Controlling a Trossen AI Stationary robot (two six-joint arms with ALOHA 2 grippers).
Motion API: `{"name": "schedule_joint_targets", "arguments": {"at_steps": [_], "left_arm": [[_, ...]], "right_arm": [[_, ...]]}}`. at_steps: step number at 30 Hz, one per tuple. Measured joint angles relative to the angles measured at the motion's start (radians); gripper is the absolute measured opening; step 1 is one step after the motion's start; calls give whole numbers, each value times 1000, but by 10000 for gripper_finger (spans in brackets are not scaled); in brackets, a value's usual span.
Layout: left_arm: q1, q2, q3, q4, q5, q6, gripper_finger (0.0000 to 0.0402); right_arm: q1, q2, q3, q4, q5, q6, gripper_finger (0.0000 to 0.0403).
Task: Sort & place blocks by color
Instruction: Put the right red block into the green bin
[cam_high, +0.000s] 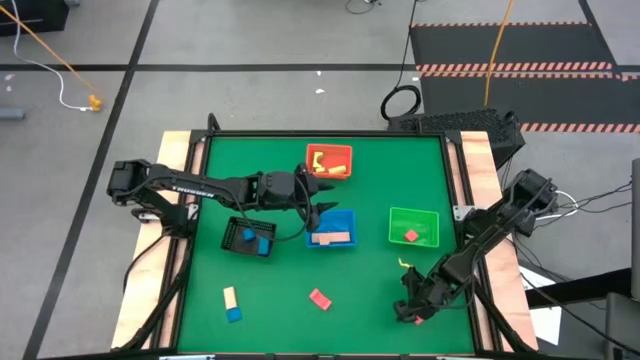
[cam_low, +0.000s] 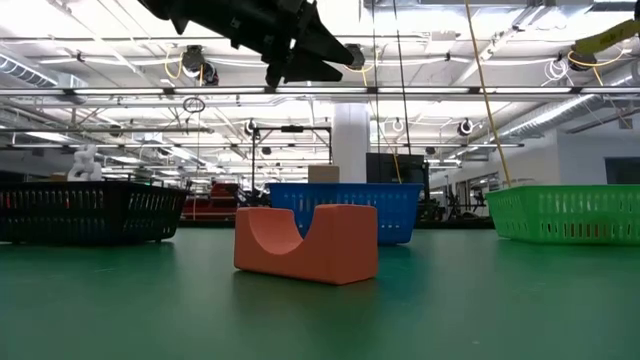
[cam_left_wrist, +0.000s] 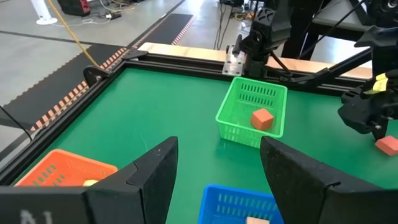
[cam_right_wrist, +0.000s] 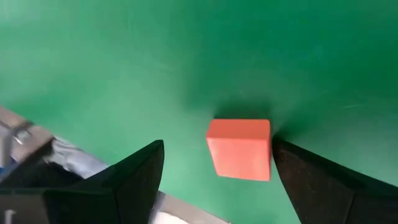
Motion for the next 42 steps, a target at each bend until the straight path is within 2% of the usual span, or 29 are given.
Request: {"name": "schedule_joint_targets", "arguments": {"at_steps": [5, 10, 19, 24, 29, 34, 36, 40, 42], "left_arm": [[0, 0, 0, -5, 0, 0, 230], [0, 0, 0, -15, -1, 0, 230], [0, 0, 0, -22, -1, 0, 230], [0, 0, 0, -22, -1, 12, 230], [0, 0, 0, -21, -1, 28, 230], [0, 0, 0, -19, -1, 59, 230], [0, 0, 0, -19, -2, 66, 230], [0, 0, 0, -19, -2, 68, 230], [0, 0, 0, -19, -2, 68, 230]], "right_arm": [[9, 22, -1, -1, 10, -136, 297], [24, 35, -2, -19, 86, -282, 297], [24, 37, -2, -60, 152, -218, 290], [23, 38, -2, -81, 194, -184, 231], [21, 38, -2, -117, 203, -157, 129], [17, 36, -1, -109, 257, -161, 26], [16, 32, -2, -109, 280, -180, 8], [7, 11, -6, -118, 390, -208, 16], [0, -6, -6, -109, 425, -273, 17]]}}
